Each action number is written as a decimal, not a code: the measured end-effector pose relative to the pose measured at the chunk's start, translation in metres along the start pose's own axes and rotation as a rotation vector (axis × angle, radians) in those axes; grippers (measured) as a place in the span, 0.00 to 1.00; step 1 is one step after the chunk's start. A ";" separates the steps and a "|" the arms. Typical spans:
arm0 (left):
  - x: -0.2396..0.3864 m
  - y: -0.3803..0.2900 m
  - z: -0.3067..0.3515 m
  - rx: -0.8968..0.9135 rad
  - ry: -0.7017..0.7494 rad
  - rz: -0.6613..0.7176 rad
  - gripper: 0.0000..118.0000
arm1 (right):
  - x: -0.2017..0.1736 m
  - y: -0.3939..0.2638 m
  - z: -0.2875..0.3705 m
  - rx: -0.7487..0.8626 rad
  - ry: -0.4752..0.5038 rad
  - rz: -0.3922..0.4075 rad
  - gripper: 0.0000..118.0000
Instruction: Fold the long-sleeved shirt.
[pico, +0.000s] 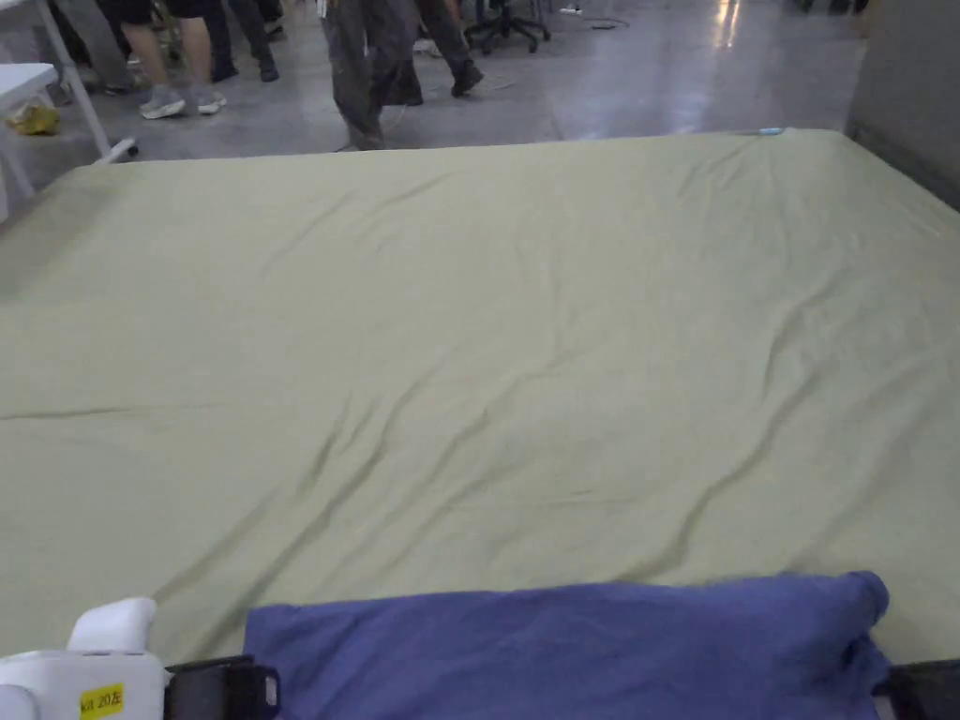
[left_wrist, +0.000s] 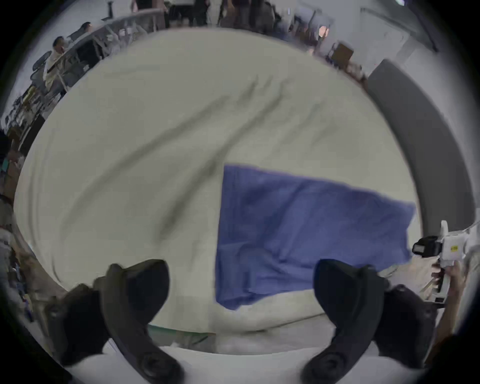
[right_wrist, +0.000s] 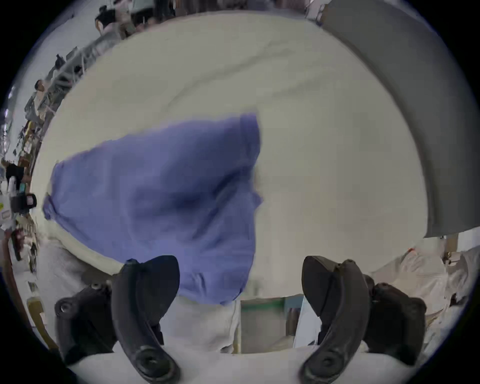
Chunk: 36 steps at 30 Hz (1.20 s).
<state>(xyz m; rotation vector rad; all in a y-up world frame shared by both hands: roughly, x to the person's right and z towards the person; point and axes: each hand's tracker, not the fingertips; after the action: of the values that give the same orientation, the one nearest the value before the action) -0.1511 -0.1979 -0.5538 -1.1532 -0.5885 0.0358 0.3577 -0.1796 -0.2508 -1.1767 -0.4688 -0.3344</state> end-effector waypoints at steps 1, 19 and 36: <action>0.004 -0.002 0.006 0.010 -0.011 0.007 0.96 | -0.008 0.000 0.024 0.043 0.051 -0.038 0.83; -0.094 0.002 -0.079 -0.117 -0.397 0.347 0.97 | -0.064 0.005 -0.011 0.098 0.493 -0.011 0.00; -0.067 0.008 -0.146 -0.181 -0.557 0.358 0.27 | -0.154 0.007 -0.040 0.091 0.957 0.057 0.00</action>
<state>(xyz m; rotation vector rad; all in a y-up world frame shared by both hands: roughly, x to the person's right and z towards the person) -0.1389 -0.3400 -0.6289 -1.4225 -0.8788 0.6374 0.2357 -0.2131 -0.3481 -0.8160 0.3812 -0.7601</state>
